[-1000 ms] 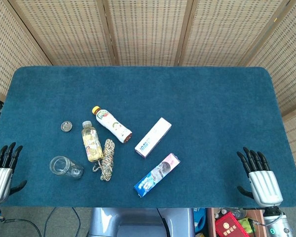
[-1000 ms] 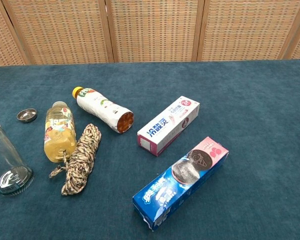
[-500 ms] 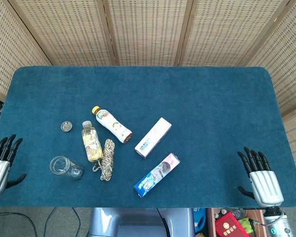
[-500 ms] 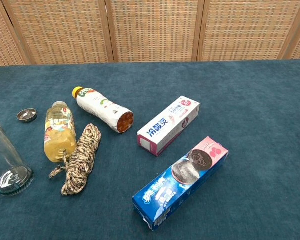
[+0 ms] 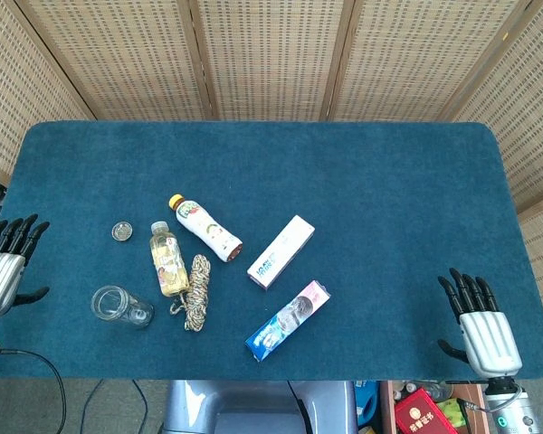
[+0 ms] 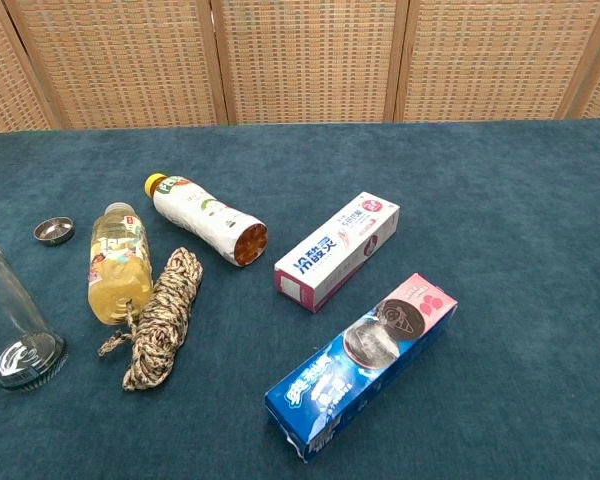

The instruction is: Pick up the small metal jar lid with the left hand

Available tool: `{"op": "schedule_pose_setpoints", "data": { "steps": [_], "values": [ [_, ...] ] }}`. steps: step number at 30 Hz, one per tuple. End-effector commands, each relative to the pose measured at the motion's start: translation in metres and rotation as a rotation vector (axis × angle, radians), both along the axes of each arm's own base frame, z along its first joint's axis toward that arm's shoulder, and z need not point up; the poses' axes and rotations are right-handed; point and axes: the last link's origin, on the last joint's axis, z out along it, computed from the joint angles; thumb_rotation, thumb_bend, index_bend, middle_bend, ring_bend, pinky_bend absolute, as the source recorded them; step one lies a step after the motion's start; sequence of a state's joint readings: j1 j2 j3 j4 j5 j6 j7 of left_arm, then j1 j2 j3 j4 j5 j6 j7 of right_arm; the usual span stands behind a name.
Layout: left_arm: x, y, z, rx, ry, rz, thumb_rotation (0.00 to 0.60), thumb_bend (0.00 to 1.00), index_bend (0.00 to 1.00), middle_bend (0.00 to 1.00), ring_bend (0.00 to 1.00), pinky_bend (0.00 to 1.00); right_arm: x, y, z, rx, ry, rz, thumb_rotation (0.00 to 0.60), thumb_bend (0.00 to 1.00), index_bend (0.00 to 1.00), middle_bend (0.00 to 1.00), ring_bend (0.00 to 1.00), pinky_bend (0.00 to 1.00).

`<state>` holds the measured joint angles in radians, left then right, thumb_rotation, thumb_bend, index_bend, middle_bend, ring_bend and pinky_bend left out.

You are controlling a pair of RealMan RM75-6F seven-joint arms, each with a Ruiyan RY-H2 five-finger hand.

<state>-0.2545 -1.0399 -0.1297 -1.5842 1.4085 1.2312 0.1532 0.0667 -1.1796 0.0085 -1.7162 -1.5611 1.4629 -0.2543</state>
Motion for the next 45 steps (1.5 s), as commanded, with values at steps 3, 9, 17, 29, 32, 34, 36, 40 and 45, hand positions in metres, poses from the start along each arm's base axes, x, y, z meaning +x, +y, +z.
{"op": "schedule_pose_setpoints", "data": {
  "steps": [3,9,17,29,32,34,36,40,45],
  "values": [
    [-0.002,0.034,-0.005,-0.004,0.036,0.019,0.6,0.22,0.23,0.0,0.0,0.0,-0.001,-0.001,-0.001,0.002,0.005,-0.004,0.6,0.0,0.0,0.0,0.0,0.0],
    [-0.003,0.059,-0.019,-0.028,0.076,0.028,0.6,0.28,0.27,0.0,0.0,0.0,-0.002,-0.002,-0.003,0.005,0.012,-0.012,0.6,0.0,0.0,0.0,0.0,0.0],
    [-0.006,0.087,-0.036,-0.049,0.108,0.06,0.6,0.35,0.32,0.0,0.0,0.0,-0.004,-0.004,-0.003,0.003,0.014,-0.02,0.6,0.0,0.0,0.0,0.0,0.0],
    [-0.008,0.119,-0.067,-0.09,0.138,0.094,0.6,0.38,0.41,0.0,0.0,0.0,-0.008,-0.008,-0.003,-0.002,0.016,-0.038,0.6,0.0,0.0,0.0,0.0,0.0],
    [-0.009,0.124,-0.075,-0.102,0.131,0.105,0.6,0.39,0.42,0.0,0.0,0.0,-0.009,-0.009,-0.004,-0.002,0.016,-0.042,0.6,0.0,0.0,0.0,0.0,0.0],
    [-0.01,0.127,-0.081,-0.108,0.137,0.107,0.6,0.39,0.43,0.0,0.0,0.0,-0.009,-0.009,-0.004,-0.004,0.015,-0.046,0.6,0.0,0.0,0.0,0.0,0.0],
    [-0.011,0.128,-0.084,-0.112,0.141,0.107,0.6,0.39,0.43,0.0,0.0,0.0,-0.01,-0.009,-0.003,-0.005,0.014,-0.047,0.6,0.0,0.0,0.0,0.0,0.0],
    [-0.01,0.132,-0.091,-0.118,0.144,0.102,0.6,0.39,0.43,0.0,0.0,0.0,-0.01,-0.01,-0.003,-0.008,0.012,-0.051,0.6,0.0,0.0,0.0,0.0,0.0],
    [-0.011,0.137,-0.1,-0.127,0.141,0.104,0.6,0.39,0.44,0.0,0.0,0.0,-0.012,-0.011,-0.003,-0.011,0.014,-0.059,0.6,0.0,0.0,0.0,0.0,0.0]
  ]
}}
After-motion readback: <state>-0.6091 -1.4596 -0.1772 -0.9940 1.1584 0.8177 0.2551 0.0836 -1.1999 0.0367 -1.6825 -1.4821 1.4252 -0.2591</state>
